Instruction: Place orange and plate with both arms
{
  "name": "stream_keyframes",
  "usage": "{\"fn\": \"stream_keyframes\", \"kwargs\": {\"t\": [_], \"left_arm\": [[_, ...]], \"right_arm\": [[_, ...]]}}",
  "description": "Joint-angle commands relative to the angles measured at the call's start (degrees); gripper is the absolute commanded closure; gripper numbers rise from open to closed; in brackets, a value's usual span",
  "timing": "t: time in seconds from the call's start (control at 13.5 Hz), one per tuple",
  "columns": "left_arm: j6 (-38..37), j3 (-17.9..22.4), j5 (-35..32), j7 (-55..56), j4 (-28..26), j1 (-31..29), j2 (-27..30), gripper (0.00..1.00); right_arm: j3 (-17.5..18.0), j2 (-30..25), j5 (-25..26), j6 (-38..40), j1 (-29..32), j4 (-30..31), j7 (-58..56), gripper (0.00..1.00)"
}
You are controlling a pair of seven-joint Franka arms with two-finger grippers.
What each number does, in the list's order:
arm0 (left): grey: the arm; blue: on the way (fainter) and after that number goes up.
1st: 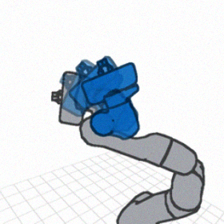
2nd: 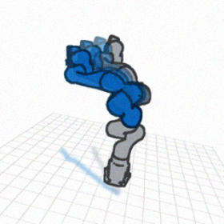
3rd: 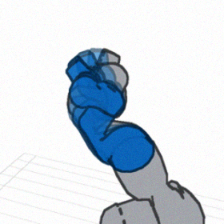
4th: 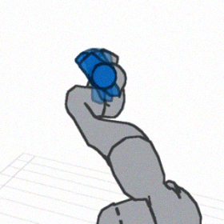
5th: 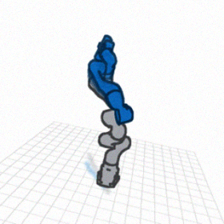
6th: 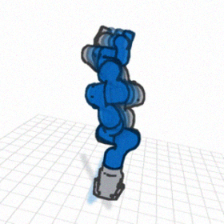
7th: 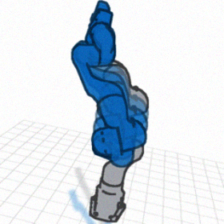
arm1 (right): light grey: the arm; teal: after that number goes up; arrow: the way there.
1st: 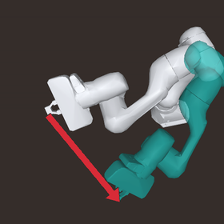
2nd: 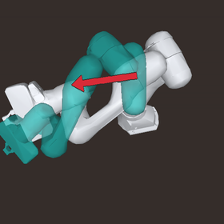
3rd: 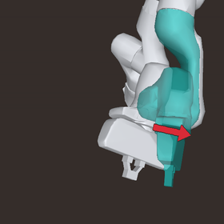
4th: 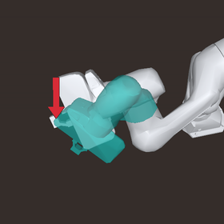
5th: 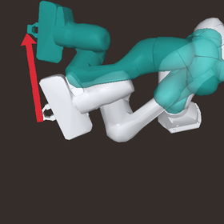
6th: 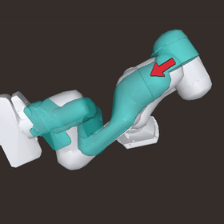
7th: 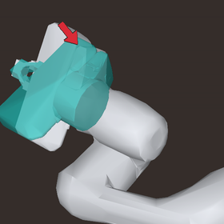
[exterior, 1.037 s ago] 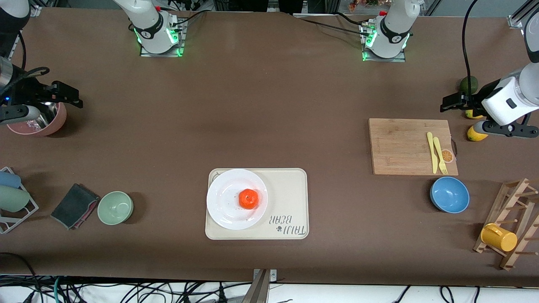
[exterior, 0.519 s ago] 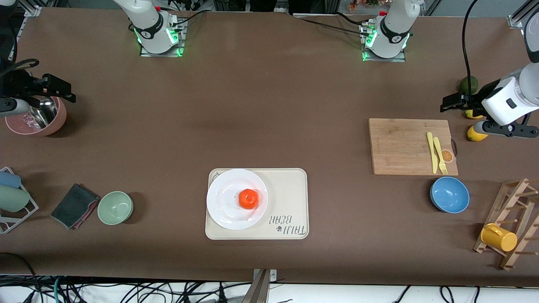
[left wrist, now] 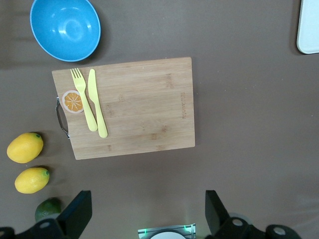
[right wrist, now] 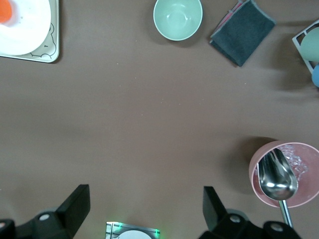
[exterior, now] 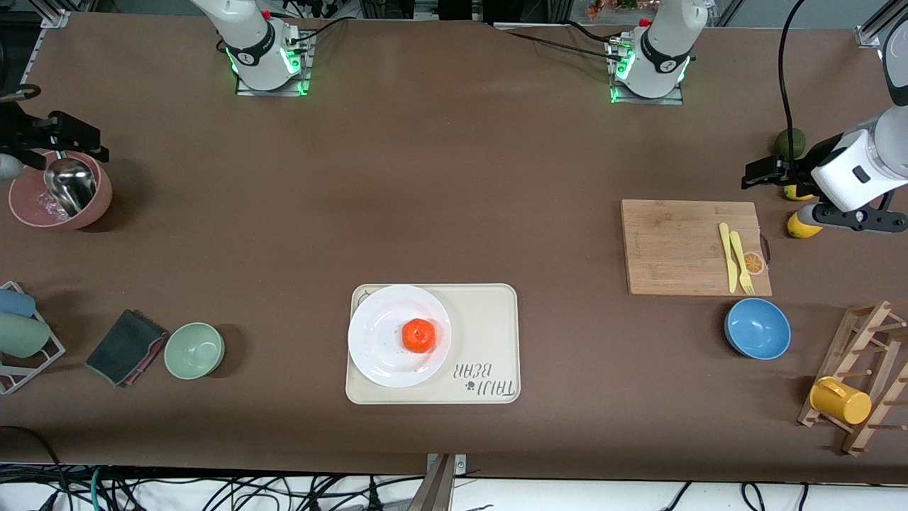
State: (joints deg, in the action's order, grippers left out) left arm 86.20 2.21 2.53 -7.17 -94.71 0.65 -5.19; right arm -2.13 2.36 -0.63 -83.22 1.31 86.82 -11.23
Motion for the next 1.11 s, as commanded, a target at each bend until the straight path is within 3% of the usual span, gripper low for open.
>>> {"fn": "stream_keyframes", "kwargs": {"t": [0.0,1.04], "left_arm": [[-0.86,0.25,1.25,-0.12,1.11,0.22,-0.35,0.0],[-0.86,0.25,1.25,-0.12,1.02,0.31,-0.35,0.0]], "right_arm": [[-0.33,0.72,0.89,1.65,0.19,-1.56,-0.11,0.0],[-0.15,1.51,0.19,1.13,0.01,-1.56,0.16,0.0]]}}
